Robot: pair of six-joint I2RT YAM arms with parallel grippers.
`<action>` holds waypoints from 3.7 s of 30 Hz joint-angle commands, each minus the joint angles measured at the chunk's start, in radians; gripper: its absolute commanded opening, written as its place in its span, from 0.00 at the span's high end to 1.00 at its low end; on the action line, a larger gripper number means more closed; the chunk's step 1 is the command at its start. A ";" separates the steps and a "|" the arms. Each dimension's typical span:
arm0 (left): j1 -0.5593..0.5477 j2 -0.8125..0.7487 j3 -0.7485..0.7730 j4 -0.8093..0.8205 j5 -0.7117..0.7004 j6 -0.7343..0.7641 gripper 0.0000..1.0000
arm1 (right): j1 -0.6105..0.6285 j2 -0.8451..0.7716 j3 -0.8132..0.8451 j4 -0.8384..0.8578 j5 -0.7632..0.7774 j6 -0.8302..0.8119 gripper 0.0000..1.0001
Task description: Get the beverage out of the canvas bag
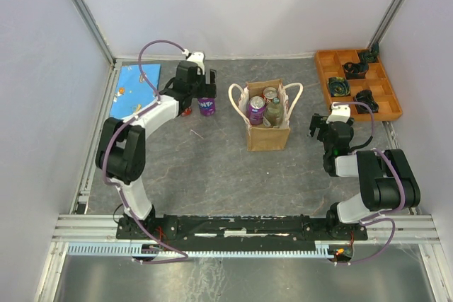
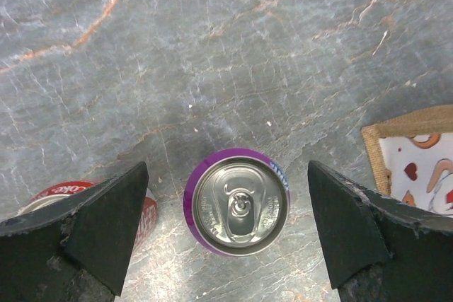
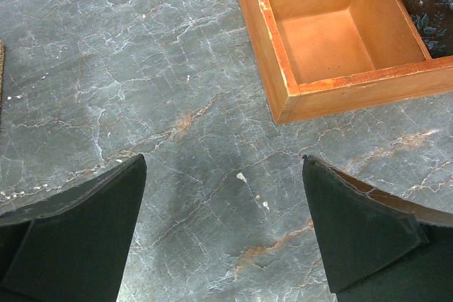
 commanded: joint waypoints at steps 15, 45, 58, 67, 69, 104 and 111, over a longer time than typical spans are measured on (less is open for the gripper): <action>-0.156 -0.189 0.306 -0.046 0.382 0.197 0.14 | -0.002 -0.001 0.023 0.030 -0.003 -0.013 0.01; -0.281 0.177 0.492 -0.337 0.346 0.186 0.27 | -0.002 0.000 0.023 0.030 -0.003 -0.009 0.01; -0.282 0.310 0.617 -0.506 0.282 0.299 0.20 | -0.004 0.000 0.023 0.030 -0.003 -0.011 0.01; -0.281 0.329 0.624 -0.527 0.279 0.320 0.16 | -0.002 0.000 0.023 0.030 -0.003 -0.010 0.01; -0.281 0.344 0.631 -0.527 0.280 0.320 0.17 | -0.003 0.000 0.023 0.030 -0.003 -0.010 0.01; -0.281 0.175 0.813 -0.480 0.325 0.243 0.97 | -0.003 0.000 0.023 0.030 -0.003 -0.009 0.01; -0.283 0.064 0.832 -0.439 0.332 0.212 0.97 | -0.003 0.000 0.023 0.030 -0.003 -0.009 0.01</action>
